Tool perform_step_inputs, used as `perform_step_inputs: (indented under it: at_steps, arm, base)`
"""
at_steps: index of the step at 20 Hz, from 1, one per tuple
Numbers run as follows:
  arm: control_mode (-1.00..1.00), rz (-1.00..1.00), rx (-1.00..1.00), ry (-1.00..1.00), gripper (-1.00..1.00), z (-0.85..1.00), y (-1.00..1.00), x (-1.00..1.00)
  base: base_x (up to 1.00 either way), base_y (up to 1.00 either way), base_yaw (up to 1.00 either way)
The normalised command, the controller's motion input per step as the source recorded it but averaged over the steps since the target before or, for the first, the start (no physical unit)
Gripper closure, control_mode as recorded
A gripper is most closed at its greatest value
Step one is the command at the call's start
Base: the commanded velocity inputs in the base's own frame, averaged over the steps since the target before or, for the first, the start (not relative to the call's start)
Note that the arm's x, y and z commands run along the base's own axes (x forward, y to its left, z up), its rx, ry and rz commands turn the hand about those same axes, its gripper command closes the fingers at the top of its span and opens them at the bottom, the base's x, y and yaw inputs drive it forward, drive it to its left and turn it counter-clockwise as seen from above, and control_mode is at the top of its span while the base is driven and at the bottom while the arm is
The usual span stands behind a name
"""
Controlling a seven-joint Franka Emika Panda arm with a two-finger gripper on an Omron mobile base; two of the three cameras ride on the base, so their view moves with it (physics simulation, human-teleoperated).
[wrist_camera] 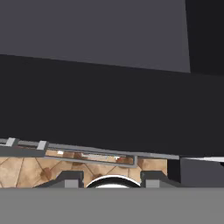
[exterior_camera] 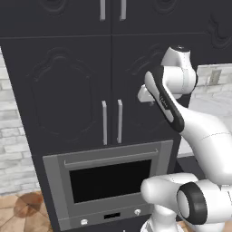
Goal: Restock the sink supplies by placing the sponge and soap dispenser on the counter and next to the sink. Make sure the soap dispenser is upright.
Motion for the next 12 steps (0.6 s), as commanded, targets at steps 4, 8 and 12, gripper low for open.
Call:
perform_step_inputs:
  at_steps: [4, 8, 12]
  arm:
    - [1.0, 0.0, 0.0, 0.0, -1.0, 0.0, 0.0, 0.0]
    - [1.0, 0.0, 0.0, 0.0, -1.0, 0.0, 0.0, 0.0]
    - [1.0, 0.0, 0.0, 0.0, -1.0, 0.0, 0.0, 0.0]
  base:
    - [0.0, 0.0, 0.0]
    - [-0.41, 0.01, 0.0]
    - [-0.83, -0.3, -0.02]
